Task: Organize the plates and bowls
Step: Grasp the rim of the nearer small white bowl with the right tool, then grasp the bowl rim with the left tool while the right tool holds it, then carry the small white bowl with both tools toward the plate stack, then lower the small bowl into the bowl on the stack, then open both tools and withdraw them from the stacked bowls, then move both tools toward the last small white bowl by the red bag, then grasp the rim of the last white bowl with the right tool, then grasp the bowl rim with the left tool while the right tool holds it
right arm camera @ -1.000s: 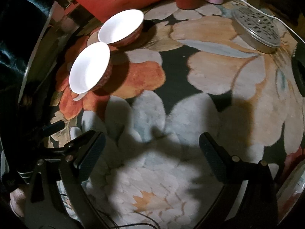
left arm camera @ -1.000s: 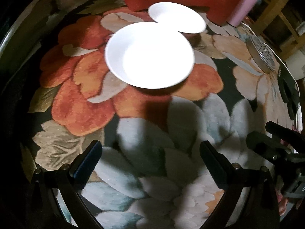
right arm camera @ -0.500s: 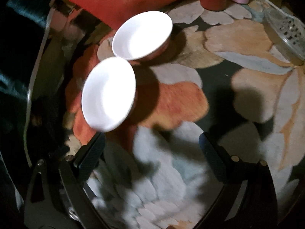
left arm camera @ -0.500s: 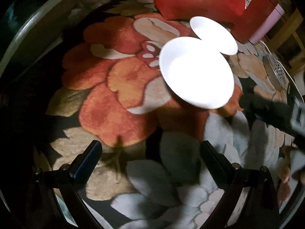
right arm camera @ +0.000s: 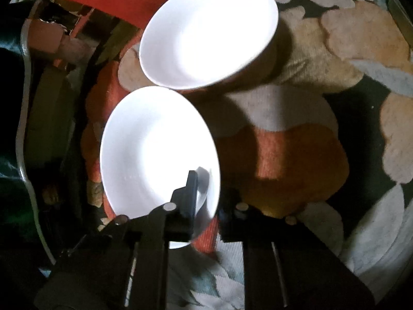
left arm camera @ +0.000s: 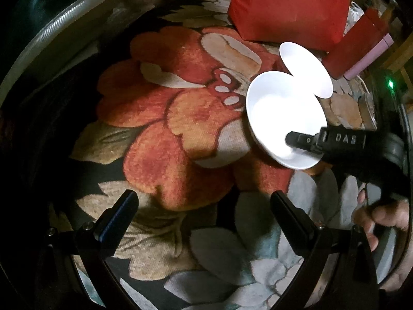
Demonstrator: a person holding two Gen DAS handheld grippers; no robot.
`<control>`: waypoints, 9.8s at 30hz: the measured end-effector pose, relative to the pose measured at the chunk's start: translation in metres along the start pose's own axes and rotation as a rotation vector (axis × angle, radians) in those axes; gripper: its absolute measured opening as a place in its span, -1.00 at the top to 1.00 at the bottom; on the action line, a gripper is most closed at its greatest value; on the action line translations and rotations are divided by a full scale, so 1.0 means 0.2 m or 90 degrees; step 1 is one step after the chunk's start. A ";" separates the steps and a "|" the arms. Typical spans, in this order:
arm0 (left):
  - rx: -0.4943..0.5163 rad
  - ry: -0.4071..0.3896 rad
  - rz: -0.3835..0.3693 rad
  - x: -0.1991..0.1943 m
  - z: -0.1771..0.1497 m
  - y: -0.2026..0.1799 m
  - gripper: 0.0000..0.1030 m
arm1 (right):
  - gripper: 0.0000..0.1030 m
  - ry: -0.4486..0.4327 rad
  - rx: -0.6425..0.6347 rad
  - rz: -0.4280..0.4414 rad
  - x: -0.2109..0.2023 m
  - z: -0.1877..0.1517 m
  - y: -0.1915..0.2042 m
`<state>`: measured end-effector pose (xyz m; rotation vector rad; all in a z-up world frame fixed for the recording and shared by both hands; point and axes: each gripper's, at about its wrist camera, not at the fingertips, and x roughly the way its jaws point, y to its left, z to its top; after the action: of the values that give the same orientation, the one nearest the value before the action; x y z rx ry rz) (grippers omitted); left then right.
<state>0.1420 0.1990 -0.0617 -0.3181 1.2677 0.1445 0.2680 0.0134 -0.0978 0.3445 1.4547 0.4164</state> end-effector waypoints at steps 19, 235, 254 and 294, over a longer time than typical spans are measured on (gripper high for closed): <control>0.064 0.066 -0.026 0.18 -0.11 -0.20 0.46 | 0.70 0.086 -0.176 0.067 -0.11 -0.33 -0.02; 0.066 0.042 -0.019 0.01 -0.22 -0.54 -0.96 | -0.86 -0.087 -0.098 -0.096 -0.66 -0.48 -0.51; -0.055 0.012 -0.024 0.00 -0.16 -0.07 -0.96 | -0.42 -0.148 0.062 -0.014 -0.34 0.25 -0.22; 0.102 0.057 -0.060 0.08 -0.29 -0.51 0.73 | 0.79 0.110 -0.153 -0.012 -0.26 -0.54 -0.31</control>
<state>0.1215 0.0839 -0.0760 -0.2485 1.3409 -0.0523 0.1606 -0.0680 -0.0918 0.1032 1.5551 0.6117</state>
